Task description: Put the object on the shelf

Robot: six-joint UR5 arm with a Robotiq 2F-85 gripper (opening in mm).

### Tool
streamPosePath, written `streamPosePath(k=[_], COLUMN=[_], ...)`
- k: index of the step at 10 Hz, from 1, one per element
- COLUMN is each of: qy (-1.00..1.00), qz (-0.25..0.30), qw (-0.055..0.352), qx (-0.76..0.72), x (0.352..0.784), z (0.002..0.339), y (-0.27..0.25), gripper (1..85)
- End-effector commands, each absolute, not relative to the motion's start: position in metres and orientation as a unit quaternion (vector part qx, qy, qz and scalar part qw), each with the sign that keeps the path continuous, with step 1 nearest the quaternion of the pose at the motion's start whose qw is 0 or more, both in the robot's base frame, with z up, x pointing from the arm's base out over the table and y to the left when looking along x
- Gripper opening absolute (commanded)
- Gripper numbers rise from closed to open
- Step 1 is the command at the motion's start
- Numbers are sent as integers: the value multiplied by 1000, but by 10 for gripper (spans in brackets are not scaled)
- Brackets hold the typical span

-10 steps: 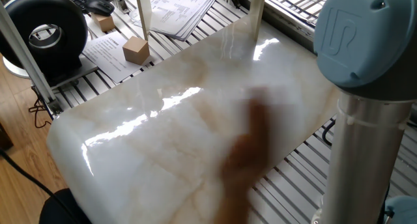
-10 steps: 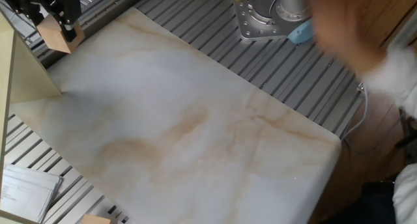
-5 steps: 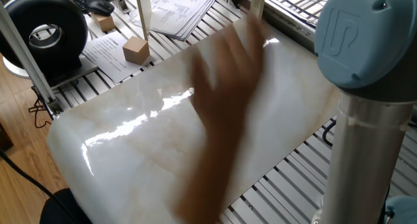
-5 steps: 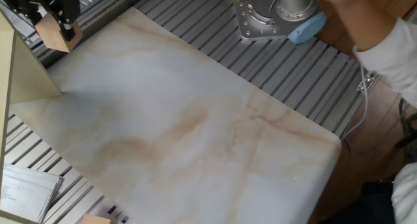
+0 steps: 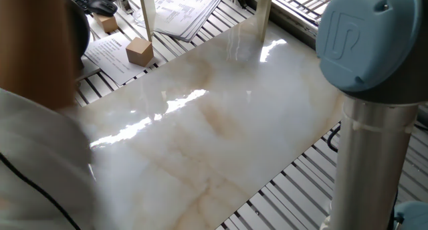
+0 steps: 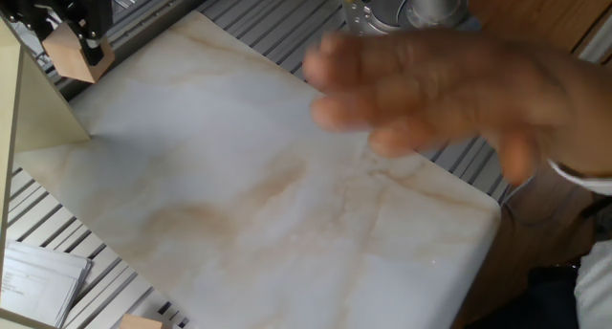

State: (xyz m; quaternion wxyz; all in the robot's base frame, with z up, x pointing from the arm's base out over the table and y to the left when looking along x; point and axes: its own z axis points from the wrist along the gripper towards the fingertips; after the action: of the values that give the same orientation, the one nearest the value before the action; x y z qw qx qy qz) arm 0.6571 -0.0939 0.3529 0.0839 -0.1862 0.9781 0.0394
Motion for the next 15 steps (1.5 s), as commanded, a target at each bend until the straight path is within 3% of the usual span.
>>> streamPosePath(k=[1, 3, 8, 11, 15], qy=[979, 978, 964, 961, 943], qz=[59, 73, 30, 45, -3], qw=[94, 103, 126, 129, 172], qx=[-172, -165, -232, -239, -285], x=[663, 666, 679, 679, 701], z=[367, 369, 369, 370, 378], y=[-81, -74, -90, -81, -100], gripper=[13, 13, 13, 13, 13])
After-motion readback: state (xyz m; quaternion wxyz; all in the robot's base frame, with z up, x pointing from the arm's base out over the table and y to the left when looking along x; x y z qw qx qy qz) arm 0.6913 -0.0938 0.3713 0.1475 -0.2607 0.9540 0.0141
